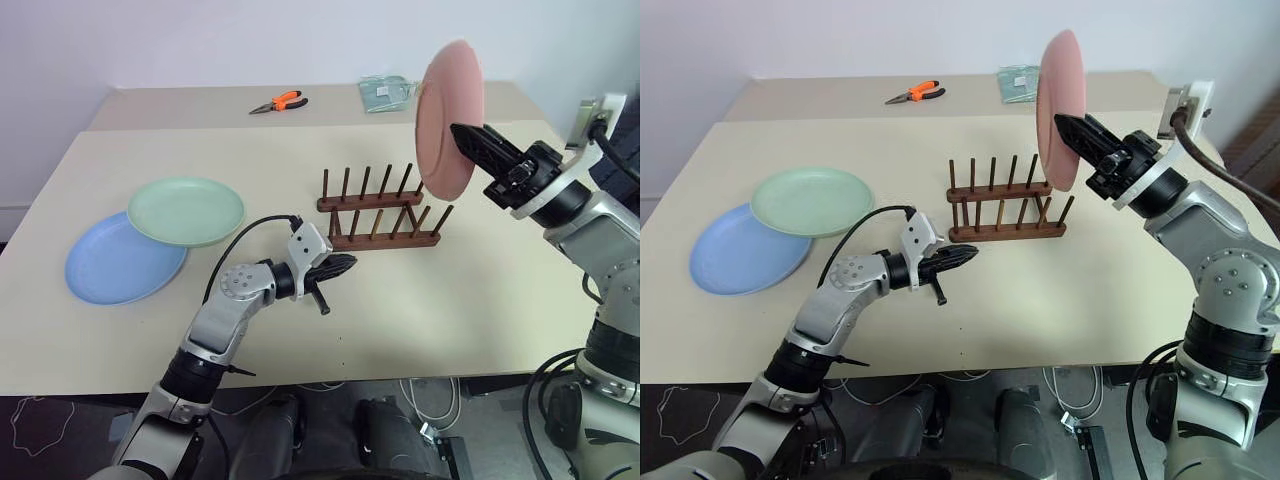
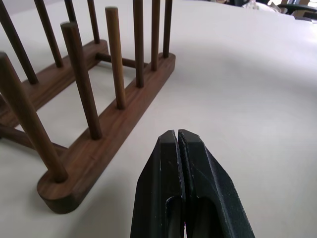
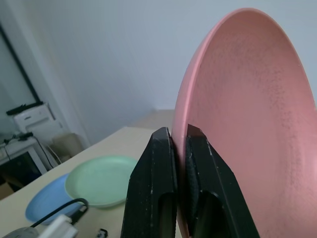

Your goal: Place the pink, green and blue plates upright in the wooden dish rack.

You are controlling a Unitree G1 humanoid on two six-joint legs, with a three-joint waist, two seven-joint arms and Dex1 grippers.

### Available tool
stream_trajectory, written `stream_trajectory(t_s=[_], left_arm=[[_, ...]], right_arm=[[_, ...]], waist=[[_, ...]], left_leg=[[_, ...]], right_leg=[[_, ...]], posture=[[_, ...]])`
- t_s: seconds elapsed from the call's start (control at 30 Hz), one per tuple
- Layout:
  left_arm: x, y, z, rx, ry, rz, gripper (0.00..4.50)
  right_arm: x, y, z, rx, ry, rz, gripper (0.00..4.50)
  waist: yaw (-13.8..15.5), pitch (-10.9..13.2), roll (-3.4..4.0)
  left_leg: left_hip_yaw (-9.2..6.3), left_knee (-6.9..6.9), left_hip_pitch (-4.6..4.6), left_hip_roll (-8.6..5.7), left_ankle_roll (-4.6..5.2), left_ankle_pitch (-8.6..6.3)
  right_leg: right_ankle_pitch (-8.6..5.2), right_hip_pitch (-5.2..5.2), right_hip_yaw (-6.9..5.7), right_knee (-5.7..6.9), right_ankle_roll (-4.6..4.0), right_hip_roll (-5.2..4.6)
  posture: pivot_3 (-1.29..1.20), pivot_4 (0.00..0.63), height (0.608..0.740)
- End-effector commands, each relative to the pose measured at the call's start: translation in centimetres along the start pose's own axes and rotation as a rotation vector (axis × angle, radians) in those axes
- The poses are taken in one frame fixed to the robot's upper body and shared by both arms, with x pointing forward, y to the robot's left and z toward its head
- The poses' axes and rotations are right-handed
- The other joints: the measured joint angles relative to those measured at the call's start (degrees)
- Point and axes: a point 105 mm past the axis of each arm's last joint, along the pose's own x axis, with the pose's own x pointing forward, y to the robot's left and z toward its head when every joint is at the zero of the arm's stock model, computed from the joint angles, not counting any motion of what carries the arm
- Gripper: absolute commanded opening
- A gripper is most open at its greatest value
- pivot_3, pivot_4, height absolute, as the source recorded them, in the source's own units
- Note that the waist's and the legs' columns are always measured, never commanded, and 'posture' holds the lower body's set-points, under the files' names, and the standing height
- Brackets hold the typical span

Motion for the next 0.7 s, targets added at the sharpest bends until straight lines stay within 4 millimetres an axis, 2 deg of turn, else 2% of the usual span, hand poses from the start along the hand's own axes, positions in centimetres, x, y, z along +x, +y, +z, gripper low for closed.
stream_trajectory(t_s=[0.03, 0.13, 0.2, 0.3, 0.33, 0.43, 0.47, 0.5, 0.57, 0.63, 0.67, 0.7], left_arm=[[-0.2, -0.2, 1.4, 0.018, -0.051, -0.005, 0.00], [-0.2, -0.3, 1.6, 0.010, -0.059, -0.011, 0.00], [-0.2, -0.3, 1.6, 0.014, -0.056, -0.014, 0.00], [-0.2, -0.2, 1.6, 0.013, -0.054, -0.016, 0.00], [-0.2, -0.2, 1.6, -0.009, -0.055, -0.019, 0.00], [-0.4, 0.0, 1.8, -0.060, -0.074, -0.025, 0.86], [-0.6, 0.2, 1.9, -0.070, -0.080, -0.020, 1.32], [-0.7, 0.4, 2.0, -0.075, -0.084, -0.016, 1.85], [-1.3, 1.8, 2.6, -0.071, -0.102, 0.058, 2.79], [-2.2, 4.3, 3.5, -0.031, -0.135, 0.189, 3.75], [-3.0, 6.1, 3.9, -0.041, -0.150, 0.287, 4.30], [-3.7, 7.8, 4.2, -0.060, -0.166, 0.375, 4.50]], right_arm=[[-0.6, -0.5, 0.2, 0.005, -0.003, 0.005, 0.06], [-1.1, -2.1, -0.7, 0.044, 0.008, -0.050, 0.06], [-1.3, -2.5, -0.9, 0.070, 0.003, -0.057, 0.06], [-1.5, -2.5, -0.9, 0.055, 0.000, -0.057, 1.03], [-1.5, -2.6, -0.6, 0.036, -0.009, -0.071, 1.50], [-1.4, -3.3, 0.4, -0.047, -0.047, -0.145, 2.99], [-1.5, -3.5, 1.2, -0.118, -0.063, -0.175, 3.54], [-1.6, -3.5, 1.8, -0.169, -0.074, -0.193, 3.60], [-2.1, -3.5, 3.3, -0.320, -0.081, -0.244, 3.60], [-2.5, -3.4, 4.4, -0.413, -0.081, -0.269, 3.60], [-2.5, -2.9, 4.7, -0.450, -0.066, -0.254, 3.80], [-2.5, -2.2, 4.6, -0.481, -0.040, -0.221, 4.11]], waist=[[0.03, 0.00, 0.00], [0.01, 0.00, 0.00], [0.00, 0.00, 0.00], [0.00, 0.00, 0.01], [-0.03, -0.01, 0.02], [0.00, -0.01, 0.02], [-0.01, -0.01, 0.02], [0.00, -0.01, 0.02], [0.01, 0.00, 0.05], [0.11, 0.01, 0.06], [0.11, 0.01, 0.06], [0.10, 0.01, 0.06]], left_leg=[[0.00, 0.00, 0.00, 0.00, 0.00, 0.00], [0.00, 0.01, -0.02, 0.00, 0.00, 0.00], [0.00, 0.01, -0.02, 0.00, 0.00, 0.00], [0.00, -0.01, -0.02, 0.00, 0.00, 0.00], [0.00, -0.01, -0.03, 0.00, 0.00, 0.00], [0.00, 0.00, -0.04, 0.01, 0.00, 0.00], [0.00, 0.00, -0.05, 0.01, 0.00, 0.00], [0.00, 0.00, -0.05, 0.00, 0.00, 0.00], [0.01, 0.00, -0.07, 0.00, 0.00, 0.00], [0.02, 0.04, -0.20, -0.01, -0.01, 0.00], [0.01, 0.07, -0.28, -0.01, -0.01, 0.01], [0.01, 0.07, -0.29, -0.01, -0.01, 0.01]], right_leg=[[0.00, 0.00, 0.00, 0.00, 0.00, 0.00], [0.00, 0.00, 0.00, -0.01, 0.00, 0.00], [0.00, 0.00, 0.00, -0.01, 0.00, 0.00], [0.00, -0.03, 0.00, 0.00, 0.00, 0.00], [0.00, -0.04, 0.00, 0.00, 0.00, 0.00], [0.00, -0.06, 0.01, 0.00, 0.00, 0.01], [0.00, -0.06, 0.01, 0.00, 0.01, 0.00], [0.00, -0.06, 0.01, 0.00, 0.00, 0.01], [0.01, -0.09, 0.00, 0.00, 0.01, 0.01], [0.01, -0.21, 0.00, 0.02, 0.02, 0.01], [0.03, -0.29, 0.00, 0.05, 0.06, 0.02], [0.06, -0.31, 0.00, 0.05, 0.11, 0.03]], posture=[[0.00, 0.150, 0.719], [0.00, 0.150, 0.719], [0.00, 0.150, 0.719], [0.00, 0.150, 0.719], [0.00, 0.150, 0.719], [0.00, 0.150, 0.719], [0.00, 0.150, 0.719], [0.00, 0.150, 0.719], [0.00, 0.150, 0.719], [0.00, 0.150, 0.719], [0.00, 0.150, 0.719], [0.00, 0.150, 0.719]])
